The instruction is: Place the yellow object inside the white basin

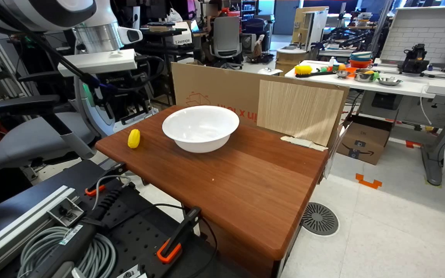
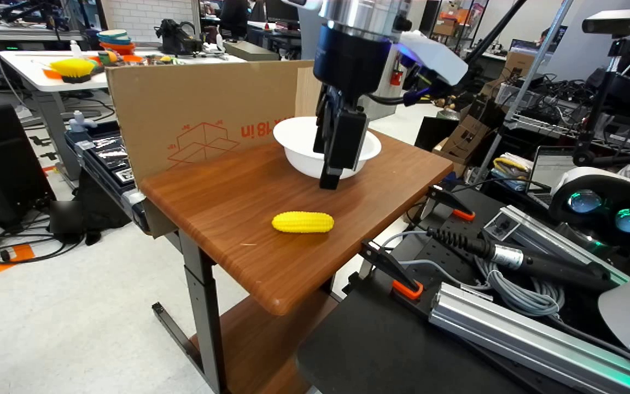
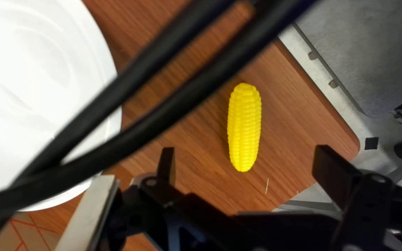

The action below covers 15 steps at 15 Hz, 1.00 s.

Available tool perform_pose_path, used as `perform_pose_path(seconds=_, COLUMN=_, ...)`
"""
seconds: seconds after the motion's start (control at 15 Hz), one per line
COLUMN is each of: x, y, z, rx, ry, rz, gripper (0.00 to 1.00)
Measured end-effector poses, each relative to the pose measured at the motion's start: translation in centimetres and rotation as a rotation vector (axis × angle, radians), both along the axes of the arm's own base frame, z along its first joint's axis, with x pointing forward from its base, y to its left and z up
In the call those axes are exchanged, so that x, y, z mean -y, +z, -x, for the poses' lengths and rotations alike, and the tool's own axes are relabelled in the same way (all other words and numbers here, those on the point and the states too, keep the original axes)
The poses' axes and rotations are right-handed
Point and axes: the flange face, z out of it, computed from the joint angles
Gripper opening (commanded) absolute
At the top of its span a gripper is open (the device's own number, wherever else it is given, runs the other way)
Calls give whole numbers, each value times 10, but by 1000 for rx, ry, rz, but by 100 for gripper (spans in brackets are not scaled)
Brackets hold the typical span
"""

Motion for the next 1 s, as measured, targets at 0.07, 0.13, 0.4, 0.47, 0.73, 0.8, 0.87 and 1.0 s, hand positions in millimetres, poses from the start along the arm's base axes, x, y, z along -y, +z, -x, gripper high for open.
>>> perform_pose_path(seconds=0.07, x=-1, y=-4, z=0, rx=9, ry=-11, rz=-4, gripper=100)
perform_pose_path(seconds=0.13, x=-2, y=-9, z=-1, rx=14, ry=-22, rz=-4, gripper=100)
perform_pose_path(seconds=0.4, x=-7, y=-27, z=-7, rx=42, ry=-47, rz=-1, gripper=100)
perform_pose_path(seconds=0.47, x=-8, y=-30, z=-11, rx=53, ry=-50, rz=0, gripper=100)
perform_pose_path(seconds=0.73, x=-8, y=-43, z=-27, rx=102, ry=-49, rz=-3, gripper=100)
perform_pose_path(seconds=0.8, x=-8, y=-46, z=-30, rx=112, ry=-49, rz=-6, gripper=100)
perform_pose_path(seconds=0.87, x=-9, y=-49, z=-32, rx=122, ry=-48, rz=-9, gripper=100)
perform_pose_path(seconds=1.0, x=-10, y=-56, z=-33, rx=136, ry=-44, rz=-11, gripper=100)
